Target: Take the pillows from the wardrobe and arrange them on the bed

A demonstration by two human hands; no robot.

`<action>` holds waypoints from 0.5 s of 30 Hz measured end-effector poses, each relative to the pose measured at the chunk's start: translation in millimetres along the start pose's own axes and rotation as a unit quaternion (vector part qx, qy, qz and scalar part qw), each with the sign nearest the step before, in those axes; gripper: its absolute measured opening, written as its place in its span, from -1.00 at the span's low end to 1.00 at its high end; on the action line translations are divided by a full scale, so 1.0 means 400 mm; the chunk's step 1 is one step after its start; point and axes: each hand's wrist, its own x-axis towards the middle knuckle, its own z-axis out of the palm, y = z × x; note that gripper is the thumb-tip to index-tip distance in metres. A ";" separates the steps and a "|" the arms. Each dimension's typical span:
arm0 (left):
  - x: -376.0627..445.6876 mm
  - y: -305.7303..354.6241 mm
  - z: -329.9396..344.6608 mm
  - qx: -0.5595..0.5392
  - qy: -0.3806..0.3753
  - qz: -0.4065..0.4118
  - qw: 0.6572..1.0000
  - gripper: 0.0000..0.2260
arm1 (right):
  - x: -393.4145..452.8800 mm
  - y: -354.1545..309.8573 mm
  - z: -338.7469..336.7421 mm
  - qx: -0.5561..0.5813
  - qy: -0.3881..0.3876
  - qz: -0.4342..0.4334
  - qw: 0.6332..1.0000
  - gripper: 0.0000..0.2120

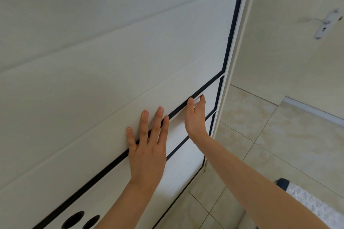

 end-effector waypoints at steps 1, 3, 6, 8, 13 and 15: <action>-0.001 0.001 0.005 0.004 0.003 0.000 1.000 -0.32 | 0.001 0.002 0.002 -0.003 -0.002 -0.001 1.000 -0.40; -0.002 0.001 0.009 -0.001 0.004 -0.001 1.000 -0.32 | 0.003 0.005 0.006 -0.003 -0.002 -0.004 1.000 -0.40; 0.001 0.003 0.010 0.000 0.003 -0.004 1.000 -0.32 | 0.008 0.005 0.006 -0.001 -0.004 0.000 1.000 -0.40; -0.001 0.004 0.011 -0.005 0.005 -0.006 1.000 -0.32 | 0.010 0.004 0.003 -0.002 -0.003 -0.001 1.000 -0.40; 0.002 -0.001 0.003 -0.007 0.006 -0.002 1.000 -0.36 | 0.003 -0.005 0.000 -0.007 -0.010 -0.001 1.000 -0.39; -0.002 -0.006 0.002 -0.017 0.010 0.003 1.000 -0.39 | 0.001 -0.003 -0.022 -0.017 -0.025 0.007 1.000 -0.38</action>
